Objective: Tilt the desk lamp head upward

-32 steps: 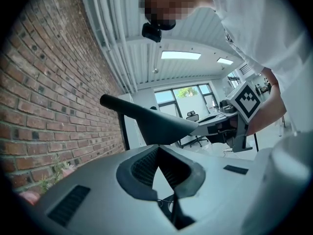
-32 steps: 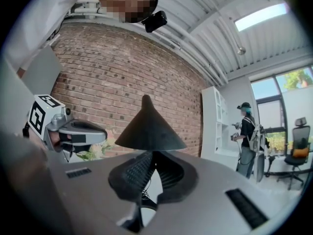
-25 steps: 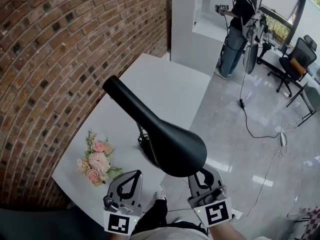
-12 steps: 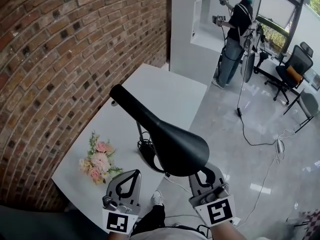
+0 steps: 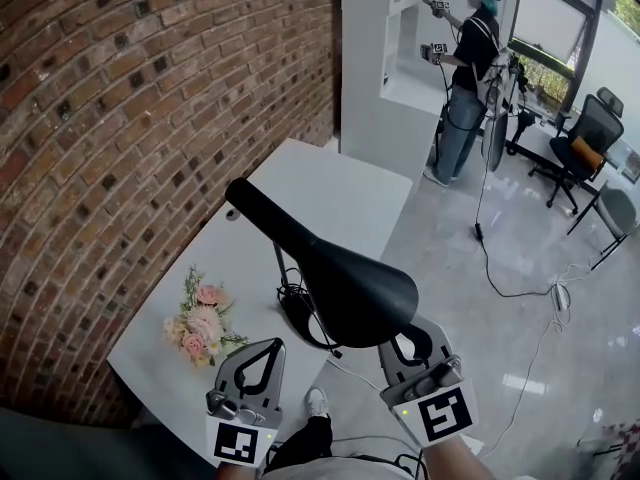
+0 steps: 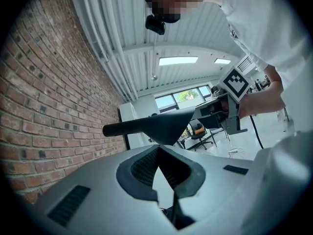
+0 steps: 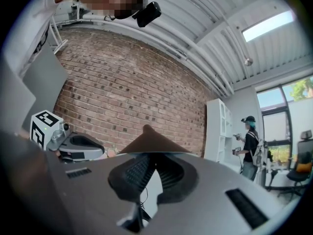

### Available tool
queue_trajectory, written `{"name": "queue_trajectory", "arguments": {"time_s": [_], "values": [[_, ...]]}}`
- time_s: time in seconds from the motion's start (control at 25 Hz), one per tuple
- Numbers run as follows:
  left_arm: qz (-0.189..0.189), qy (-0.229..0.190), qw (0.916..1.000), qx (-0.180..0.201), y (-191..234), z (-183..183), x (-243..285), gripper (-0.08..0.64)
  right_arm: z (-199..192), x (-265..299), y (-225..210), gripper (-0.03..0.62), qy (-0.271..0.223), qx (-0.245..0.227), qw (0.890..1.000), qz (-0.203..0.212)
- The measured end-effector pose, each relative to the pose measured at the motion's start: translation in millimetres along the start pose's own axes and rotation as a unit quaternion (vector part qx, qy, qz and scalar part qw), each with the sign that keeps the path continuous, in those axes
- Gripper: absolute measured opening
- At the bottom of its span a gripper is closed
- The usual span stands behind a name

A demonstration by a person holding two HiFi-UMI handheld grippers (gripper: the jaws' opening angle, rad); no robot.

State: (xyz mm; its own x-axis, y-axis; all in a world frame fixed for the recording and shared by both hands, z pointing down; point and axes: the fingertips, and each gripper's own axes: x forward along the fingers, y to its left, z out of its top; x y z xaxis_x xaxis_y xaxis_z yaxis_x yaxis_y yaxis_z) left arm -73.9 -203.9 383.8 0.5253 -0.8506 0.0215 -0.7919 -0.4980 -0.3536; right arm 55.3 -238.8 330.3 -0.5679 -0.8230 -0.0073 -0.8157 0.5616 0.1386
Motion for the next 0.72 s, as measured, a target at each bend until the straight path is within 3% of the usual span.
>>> {"name": "queue_trajectory", "arguments": {"time_s": [0.72], "values": [[0.005, -0.015, 0.9997, 0.017, 14, 34, -3, 0.008, 34, 2, 3, 0.017, -0.022, -0.020, 0.999, 0.013]]}}
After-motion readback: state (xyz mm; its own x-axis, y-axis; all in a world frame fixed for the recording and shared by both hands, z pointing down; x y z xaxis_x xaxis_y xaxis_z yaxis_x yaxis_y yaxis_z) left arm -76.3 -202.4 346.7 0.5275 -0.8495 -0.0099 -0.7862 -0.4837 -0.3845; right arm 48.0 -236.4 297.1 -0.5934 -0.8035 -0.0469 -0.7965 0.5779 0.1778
